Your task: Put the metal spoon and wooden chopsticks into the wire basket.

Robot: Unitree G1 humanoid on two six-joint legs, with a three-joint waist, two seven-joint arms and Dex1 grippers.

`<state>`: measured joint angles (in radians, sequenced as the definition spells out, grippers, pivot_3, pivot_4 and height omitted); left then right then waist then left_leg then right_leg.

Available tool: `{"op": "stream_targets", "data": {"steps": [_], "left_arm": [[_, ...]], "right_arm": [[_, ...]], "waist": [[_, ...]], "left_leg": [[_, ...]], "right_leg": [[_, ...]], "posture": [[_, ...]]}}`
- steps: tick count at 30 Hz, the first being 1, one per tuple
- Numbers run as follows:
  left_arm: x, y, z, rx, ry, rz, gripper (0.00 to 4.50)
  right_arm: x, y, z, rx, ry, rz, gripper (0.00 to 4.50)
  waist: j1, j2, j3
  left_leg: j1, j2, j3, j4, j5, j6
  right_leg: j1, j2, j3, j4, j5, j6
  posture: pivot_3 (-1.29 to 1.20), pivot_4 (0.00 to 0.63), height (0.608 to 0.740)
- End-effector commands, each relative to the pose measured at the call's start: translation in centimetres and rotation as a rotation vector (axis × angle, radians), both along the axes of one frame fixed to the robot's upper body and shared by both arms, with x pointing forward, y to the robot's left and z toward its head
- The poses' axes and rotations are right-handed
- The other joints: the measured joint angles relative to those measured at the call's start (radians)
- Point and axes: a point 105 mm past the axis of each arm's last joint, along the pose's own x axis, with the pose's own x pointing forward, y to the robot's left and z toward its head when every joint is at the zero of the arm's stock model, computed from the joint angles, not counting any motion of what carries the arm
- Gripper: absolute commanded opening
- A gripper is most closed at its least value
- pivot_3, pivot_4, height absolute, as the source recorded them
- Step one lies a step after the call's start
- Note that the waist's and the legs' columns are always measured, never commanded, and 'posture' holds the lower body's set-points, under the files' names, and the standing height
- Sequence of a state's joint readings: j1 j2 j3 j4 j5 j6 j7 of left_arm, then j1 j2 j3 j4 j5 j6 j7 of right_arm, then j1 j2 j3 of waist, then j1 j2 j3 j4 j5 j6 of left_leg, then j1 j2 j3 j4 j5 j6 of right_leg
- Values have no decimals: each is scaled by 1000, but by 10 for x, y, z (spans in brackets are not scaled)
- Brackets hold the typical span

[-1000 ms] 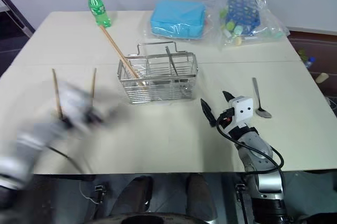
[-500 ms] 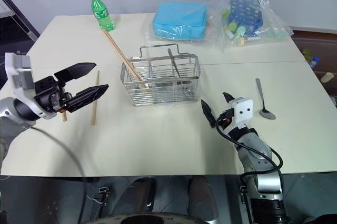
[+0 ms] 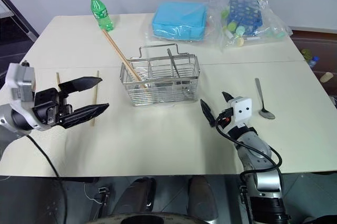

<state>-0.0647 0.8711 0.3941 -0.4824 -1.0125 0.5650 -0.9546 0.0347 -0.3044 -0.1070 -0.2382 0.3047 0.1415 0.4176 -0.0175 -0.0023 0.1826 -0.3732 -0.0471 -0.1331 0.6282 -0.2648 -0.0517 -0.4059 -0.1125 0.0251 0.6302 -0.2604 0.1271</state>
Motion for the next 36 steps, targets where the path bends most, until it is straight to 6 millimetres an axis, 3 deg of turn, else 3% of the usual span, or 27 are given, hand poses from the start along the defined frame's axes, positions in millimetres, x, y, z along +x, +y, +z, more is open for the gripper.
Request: {"op": "stream_targets", "data": {"steps": [1, 10, 23, 29, 36], "left_arm": [[-1, -4, -1, 36, -10, -57, 4433], [10, -36, -19, 39, 21, -197, 4433], [21, -53, -15, 9, 5, -241, 4433], [21, -57, -16, -8, 3, -228, 4433], [15, -55, -12, -11, -12, -185, 4433]], "right_arm": [[0, 0, 9, -8, -34, 2, 4500], [0, -10, 14, -73, -27, -29, 4500], [9, -75, 60, -270, 91, -101, 4500], [25, -103, 42, -309, 242, -116, 4500], [45, -136, 27, -162, 371, -194, 4500]], "waist": [[0, 0, 0], [1, 0, 0], [1, -1, 1], [3, -3, 2], [-2, -4, 2]], "left_leg": [[0, 0, 0, 0, 0, 0], [0, 0, 0, 0, 0, 0], [-1, 0, 0, 0, 0, 0], [-1, 0, 1, 1, 0, 0], [-1, 0, 1, 1, 0, 0]], "right_leg": [[0, 0, 0, 0, 0, 0], [0, 0, 0, 0, 0, 0], [0, 0, 0, -1, 2, 3], [0, 0, 0, -1, 2, 3], [0, 0, 0, -1, 2, 3]], "posture": [[0, 150, 740], [0, 150, 740], [0, 150, 740], [0, 150, 740], [0, 150, 740]]}}
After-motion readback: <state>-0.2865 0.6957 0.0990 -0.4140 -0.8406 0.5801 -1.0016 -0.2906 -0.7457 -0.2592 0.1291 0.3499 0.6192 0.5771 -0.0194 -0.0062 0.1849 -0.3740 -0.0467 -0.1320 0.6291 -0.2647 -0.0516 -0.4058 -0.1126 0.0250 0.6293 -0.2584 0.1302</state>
